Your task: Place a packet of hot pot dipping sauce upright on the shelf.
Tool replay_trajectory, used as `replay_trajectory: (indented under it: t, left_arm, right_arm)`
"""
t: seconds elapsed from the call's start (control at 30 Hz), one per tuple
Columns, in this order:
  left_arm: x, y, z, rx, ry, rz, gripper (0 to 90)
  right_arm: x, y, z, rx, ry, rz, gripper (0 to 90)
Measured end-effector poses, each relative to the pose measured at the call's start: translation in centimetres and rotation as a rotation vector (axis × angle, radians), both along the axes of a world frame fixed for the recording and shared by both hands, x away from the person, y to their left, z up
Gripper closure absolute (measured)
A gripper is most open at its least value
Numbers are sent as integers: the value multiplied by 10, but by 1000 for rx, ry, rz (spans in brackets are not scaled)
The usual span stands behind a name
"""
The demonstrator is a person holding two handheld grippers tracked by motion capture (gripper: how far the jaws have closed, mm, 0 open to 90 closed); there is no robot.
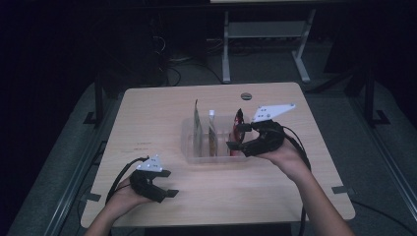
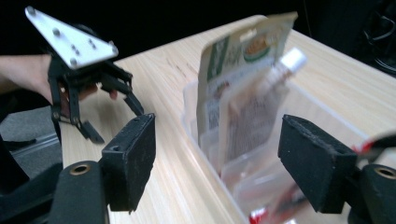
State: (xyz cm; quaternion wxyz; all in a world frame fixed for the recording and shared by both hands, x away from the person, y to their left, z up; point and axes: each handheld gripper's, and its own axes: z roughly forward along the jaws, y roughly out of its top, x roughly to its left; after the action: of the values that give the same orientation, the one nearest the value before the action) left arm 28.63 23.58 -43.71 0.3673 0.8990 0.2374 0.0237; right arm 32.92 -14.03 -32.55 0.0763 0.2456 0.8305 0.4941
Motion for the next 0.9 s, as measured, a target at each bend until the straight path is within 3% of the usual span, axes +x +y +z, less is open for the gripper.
replay_trajectory:
  t: [0.33,0.6,0.9]
  left_arm:
    - [-3,-3,-2,-12,1,2,210]
    - [-4,-3,-2,-9,-9,-12,208]
    - [-5,-4,-4,-6,-11,-34,202]
  right_arm:
    - [-25,-28,-33,-12,-9,-50,264]
    - [-44,-47,-60,-20,13,-91,263]
    - [-57,-62,-90,-99,39,-168,206]
